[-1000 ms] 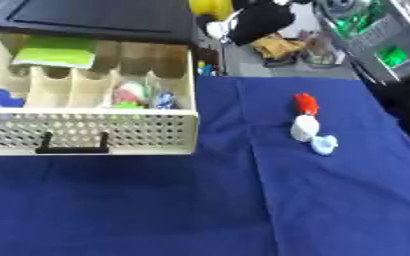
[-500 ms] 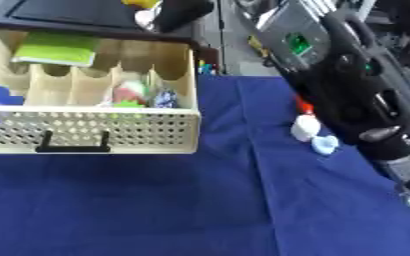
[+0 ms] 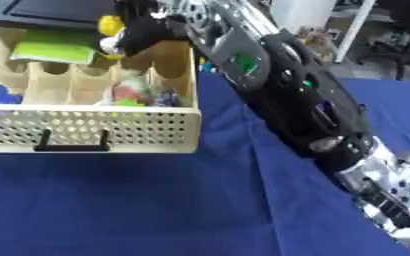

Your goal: Pick up objects from table and place into drawer.

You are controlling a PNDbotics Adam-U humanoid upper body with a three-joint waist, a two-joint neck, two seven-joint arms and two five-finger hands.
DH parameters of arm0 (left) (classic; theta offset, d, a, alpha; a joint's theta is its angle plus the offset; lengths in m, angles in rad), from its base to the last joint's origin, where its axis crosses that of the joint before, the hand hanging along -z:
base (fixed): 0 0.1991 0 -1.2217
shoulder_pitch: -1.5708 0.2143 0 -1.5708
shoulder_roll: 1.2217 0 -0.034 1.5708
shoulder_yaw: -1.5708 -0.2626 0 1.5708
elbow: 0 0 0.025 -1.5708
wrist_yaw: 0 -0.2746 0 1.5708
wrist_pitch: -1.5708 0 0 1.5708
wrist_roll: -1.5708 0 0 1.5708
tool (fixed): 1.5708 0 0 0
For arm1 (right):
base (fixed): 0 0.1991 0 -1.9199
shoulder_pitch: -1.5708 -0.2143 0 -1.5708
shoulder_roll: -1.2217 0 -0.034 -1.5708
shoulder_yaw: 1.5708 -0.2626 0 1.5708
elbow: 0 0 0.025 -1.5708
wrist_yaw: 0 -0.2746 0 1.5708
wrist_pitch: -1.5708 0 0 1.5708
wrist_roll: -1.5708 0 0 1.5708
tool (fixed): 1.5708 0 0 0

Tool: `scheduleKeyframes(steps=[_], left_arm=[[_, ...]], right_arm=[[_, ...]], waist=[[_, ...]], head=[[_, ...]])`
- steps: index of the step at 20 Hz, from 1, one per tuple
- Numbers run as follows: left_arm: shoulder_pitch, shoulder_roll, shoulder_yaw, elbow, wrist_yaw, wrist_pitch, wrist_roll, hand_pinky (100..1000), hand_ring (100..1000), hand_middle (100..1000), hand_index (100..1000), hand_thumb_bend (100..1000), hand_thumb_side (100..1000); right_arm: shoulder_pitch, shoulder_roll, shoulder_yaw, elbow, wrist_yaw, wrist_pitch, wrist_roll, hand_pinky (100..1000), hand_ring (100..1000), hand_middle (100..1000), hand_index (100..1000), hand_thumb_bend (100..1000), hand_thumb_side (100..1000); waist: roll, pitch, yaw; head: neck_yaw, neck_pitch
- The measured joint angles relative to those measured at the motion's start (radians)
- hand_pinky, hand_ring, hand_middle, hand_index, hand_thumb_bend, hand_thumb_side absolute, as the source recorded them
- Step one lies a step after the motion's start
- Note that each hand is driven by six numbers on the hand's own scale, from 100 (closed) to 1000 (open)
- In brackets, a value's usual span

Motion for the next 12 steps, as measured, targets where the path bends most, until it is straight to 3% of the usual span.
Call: scheduleKeyframes(steps=[12], left_arm=[[-0.001,0.0,0.0,0.0,0.0,0.0,-0.002,379,565,619,819,247,978]], right_arm=[[0.0,0.001,-0.022,-0.017,-0.024,-0.002,0.007,571,674,593,763,572,599]], waist=[[0.001,0.0,0.003]], head=[[0.003,0.0]])
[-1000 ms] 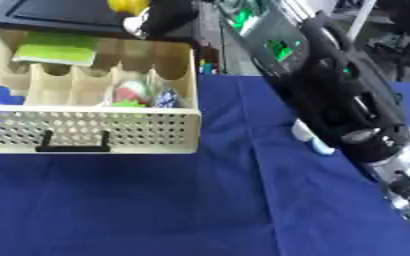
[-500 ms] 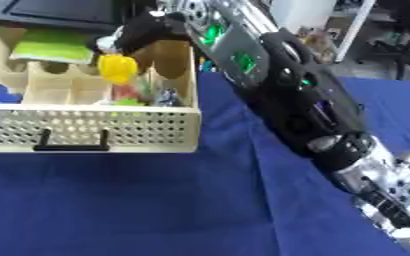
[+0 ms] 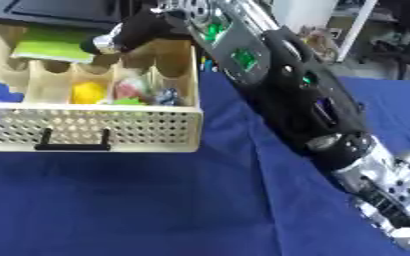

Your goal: Pick up objects from table and place into drawer.

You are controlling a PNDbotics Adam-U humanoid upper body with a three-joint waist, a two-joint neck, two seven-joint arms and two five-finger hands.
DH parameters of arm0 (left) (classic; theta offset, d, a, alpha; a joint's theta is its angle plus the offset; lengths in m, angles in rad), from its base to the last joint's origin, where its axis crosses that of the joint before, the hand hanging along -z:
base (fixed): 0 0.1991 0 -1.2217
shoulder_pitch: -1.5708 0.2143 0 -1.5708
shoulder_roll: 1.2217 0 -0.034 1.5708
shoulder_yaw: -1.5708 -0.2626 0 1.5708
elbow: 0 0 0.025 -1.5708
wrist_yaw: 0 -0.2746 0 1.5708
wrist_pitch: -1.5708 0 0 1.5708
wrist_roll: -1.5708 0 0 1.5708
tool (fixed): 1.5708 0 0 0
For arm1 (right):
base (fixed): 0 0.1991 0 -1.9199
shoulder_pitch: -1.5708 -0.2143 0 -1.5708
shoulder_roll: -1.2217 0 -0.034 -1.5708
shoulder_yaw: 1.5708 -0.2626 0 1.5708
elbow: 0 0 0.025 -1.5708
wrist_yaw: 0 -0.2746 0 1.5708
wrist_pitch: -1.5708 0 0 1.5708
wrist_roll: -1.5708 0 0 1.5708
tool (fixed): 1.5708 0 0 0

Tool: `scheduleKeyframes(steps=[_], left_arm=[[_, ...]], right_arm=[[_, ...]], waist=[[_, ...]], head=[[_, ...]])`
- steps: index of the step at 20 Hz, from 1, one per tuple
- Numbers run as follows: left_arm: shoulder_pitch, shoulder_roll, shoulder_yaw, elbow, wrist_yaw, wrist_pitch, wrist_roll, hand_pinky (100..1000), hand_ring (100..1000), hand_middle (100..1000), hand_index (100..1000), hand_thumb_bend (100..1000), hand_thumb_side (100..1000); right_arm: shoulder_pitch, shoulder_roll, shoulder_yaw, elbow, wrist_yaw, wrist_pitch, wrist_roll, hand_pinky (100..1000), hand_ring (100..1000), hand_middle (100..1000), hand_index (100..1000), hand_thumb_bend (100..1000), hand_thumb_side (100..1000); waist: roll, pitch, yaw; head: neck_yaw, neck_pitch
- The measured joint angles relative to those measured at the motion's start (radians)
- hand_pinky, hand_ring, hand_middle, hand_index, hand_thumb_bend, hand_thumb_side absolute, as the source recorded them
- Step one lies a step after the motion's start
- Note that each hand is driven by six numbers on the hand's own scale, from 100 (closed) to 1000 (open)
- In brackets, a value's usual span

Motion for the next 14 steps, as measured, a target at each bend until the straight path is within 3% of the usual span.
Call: scheduleKeyframes(steps=[6,12,13,14], left_arm=[[0.0,0.0,0.0,0.0,0.0,-0.002,0.001,380,565,619,818,248,979],[0.005,0.0,0.003,0.0,-0.002,-0.008,0.007,380,565,619,818,251,980],[0.007,0.0,0.005,0.0,-0.002,-0.01,0.008,378,565,619,818,251,980],[0.008,0.0,0.007,0.0,-0.003,-0.012,0.01,380,565,619,818,250,980]], right_arm=[[0.014,-0.022,-0.046,-0.083,-0.045,0.033,-0.053,554,650,578,740,580,605],[0.08,-0.133,-0.104,-0.216,-0.121,0.031,-0.135,544,642,574,732,562,599],[0.096,-0.153,-0.111,-0.239,-0.135,0.027,-0.149,542,640,578,731,332,575],[0.114,-0.175,-0.118,-0.262,-0.148,0.024,-0.163,542,640,572,730,548,595]], waist=[[0.007,0.0,-0.012],[0.02,0.0,-0.03],[0.023,0.0,-0.034],[0.026,0.0,-0.037]], head=[[0.009,0.0],[0.033,0.0],[0.037,0.0],[0.042,0.0]])
